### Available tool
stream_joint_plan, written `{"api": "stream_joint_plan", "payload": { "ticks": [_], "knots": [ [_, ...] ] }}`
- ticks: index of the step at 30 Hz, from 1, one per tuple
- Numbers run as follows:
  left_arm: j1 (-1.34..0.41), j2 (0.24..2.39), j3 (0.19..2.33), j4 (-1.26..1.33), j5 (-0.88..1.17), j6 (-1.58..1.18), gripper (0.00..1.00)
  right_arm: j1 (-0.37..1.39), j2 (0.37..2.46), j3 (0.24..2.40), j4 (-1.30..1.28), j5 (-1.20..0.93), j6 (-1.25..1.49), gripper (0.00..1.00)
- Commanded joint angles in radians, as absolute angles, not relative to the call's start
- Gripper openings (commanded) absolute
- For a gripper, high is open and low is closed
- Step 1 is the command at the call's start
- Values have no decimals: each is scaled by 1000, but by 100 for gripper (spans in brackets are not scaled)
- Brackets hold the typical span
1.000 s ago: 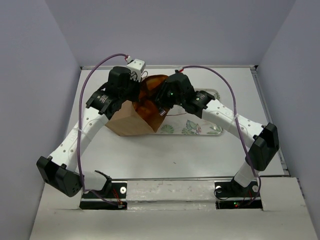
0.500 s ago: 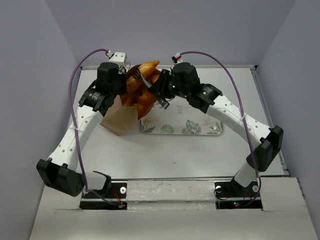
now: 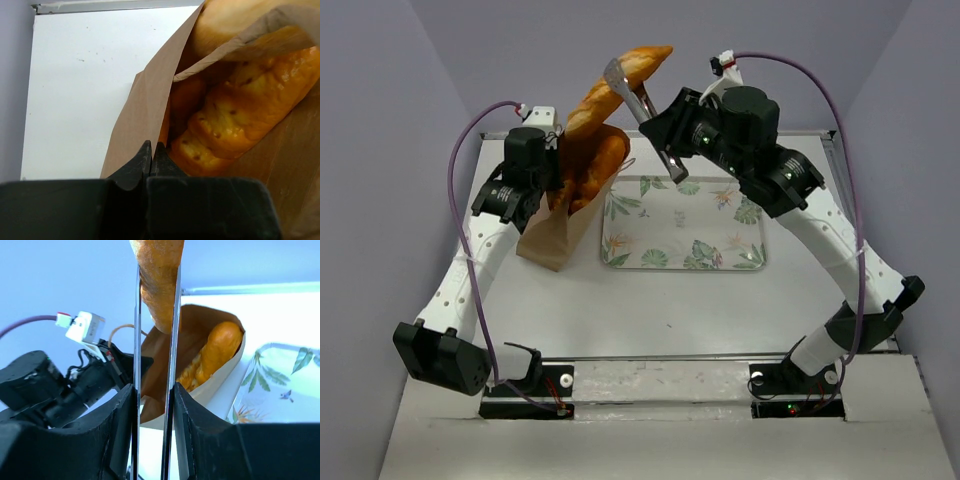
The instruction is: Take the fake bread out of the paper bag
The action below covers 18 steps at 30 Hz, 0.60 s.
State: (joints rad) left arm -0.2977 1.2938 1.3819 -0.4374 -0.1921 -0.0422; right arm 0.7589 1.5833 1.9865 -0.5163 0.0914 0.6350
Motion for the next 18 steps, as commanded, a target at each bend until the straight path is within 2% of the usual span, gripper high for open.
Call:
{"api": "stream_joint_plan", "payload": {
  "ticks": [1, 8, 15, 18],
  "knots": [
    [-276, 1255, 1370, -393, -210, -41, 0, 746, 1500, 2048, -451, 199, 568, 1],
    [-255, 1243, 1353, -390, -213, -37, 0, 736, 1453, 2033, -457, 342, 523, 1],
    [-210, 1235, 1355, -399, -218, -32, 0, 727, 1398, 1912, -466, 615, 495, 1],
    [-203, 1221, 1359, -399, -219, -28, 0, 718, 1390, 1824, -465, 588, 532, 1]
  ]
}}
